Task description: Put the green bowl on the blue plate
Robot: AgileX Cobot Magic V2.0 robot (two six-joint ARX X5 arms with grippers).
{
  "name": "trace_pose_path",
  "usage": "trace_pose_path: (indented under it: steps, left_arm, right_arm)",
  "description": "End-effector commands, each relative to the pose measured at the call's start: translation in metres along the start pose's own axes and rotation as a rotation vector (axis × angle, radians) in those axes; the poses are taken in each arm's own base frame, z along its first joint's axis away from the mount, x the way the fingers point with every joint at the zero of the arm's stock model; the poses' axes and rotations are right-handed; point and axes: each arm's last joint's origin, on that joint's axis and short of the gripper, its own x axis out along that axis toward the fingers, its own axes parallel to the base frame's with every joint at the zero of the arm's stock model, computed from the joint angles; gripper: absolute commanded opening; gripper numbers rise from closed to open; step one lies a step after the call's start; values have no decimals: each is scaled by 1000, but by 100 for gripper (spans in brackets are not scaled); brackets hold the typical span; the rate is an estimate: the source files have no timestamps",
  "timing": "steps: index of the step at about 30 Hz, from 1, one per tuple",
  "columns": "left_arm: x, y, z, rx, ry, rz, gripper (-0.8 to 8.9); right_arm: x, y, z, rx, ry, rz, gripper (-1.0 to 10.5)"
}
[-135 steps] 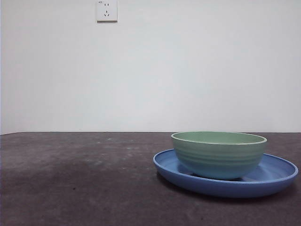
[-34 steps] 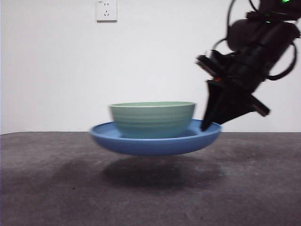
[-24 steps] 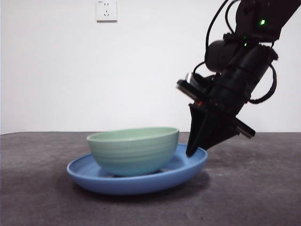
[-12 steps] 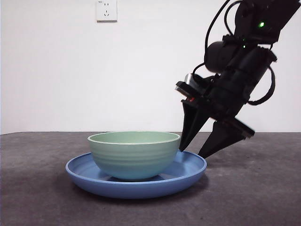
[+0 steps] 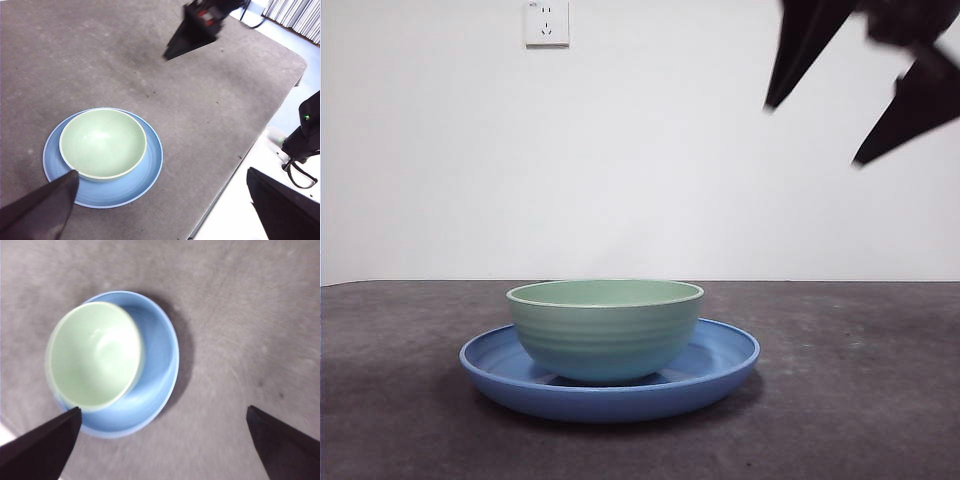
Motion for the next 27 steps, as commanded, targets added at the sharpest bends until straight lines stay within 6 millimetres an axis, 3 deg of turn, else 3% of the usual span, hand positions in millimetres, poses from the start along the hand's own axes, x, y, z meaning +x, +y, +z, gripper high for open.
trace_pose_path:
  steps: [1, 12, 19, 27]
  left_arm:
    - [-1, -1, 3, 4, -15, -13, 566]
    - [-1, -1, 4, 5, -20, -14, 566]
    - [-1, -1, 4, 5, -20, -14, 566]
    - [-1, -1, 4, 5, -20, -14, 563]
  right_arm:
    - [-21, 10, -9, -43, -37, -8, 592]
    - [-75, 28, -78, -134, -204, 4, 598]
    - [-86, 29, -118, -171, -266, 18, 598]
    - [-95, 30, -140, -182, -306, 21, 598]
